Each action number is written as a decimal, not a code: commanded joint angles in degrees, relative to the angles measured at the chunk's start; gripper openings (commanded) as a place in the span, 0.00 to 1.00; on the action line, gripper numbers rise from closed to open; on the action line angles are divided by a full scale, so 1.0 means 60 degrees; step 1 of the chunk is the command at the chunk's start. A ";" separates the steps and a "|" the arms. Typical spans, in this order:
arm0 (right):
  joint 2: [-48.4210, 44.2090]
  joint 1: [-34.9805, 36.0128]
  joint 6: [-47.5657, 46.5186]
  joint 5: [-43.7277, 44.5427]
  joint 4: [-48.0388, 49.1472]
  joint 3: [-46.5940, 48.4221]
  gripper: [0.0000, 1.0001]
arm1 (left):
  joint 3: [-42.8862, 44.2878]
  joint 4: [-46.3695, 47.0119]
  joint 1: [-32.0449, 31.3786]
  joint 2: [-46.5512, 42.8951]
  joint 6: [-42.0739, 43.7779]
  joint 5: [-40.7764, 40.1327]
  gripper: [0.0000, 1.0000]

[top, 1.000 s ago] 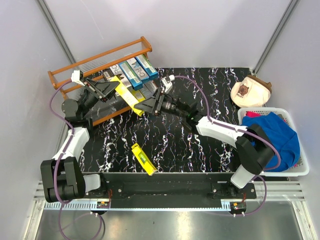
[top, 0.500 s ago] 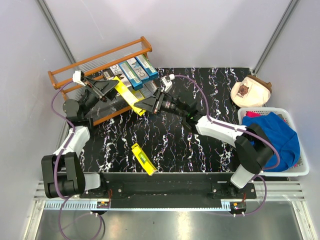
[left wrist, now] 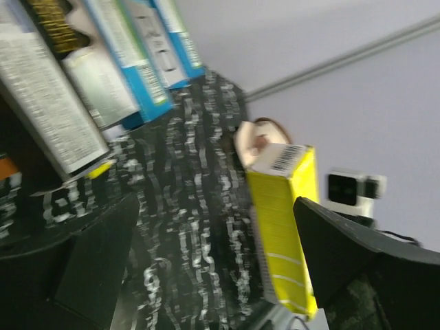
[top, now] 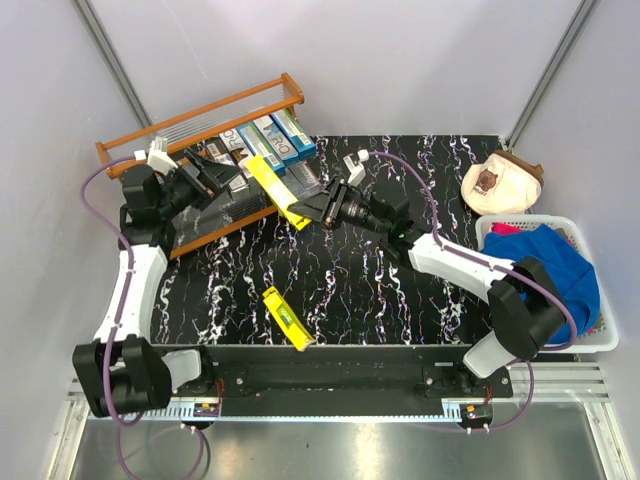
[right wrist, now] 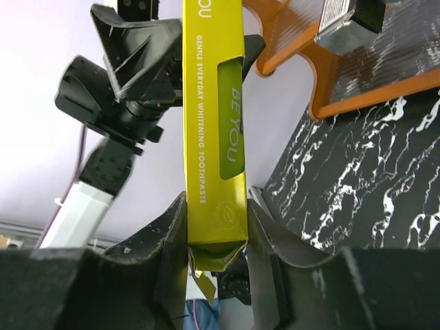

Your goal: Place and organize the toothpastes onto the shelf

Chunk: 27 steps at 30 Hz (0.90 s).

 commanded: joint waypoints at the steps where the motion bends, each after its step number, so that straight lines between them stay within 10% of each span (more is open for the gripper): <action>1: -0.0516 -0.0029 -0.0569 -0.0763 -0.0253 -0.0239 0.30 | 0.0818 -0.3360 -0.0031 -0.0834 0.2857 -0.2464 0.99; 11: 0.0172 -0.0044 -0.1594 -0.2083 -0.1820 -0.0430 0.29 | 0.1830 -0.5254 -0.0983 -0.1597 0.4618 -0.7358 0.99; 27: 0.3876 -0.0058 -0.0776 -0.2216 0.0182 0.1239 0.29 | 0.1625 -0.5254 -0.1027 -0.1378 0.4838 -0.6891 0.99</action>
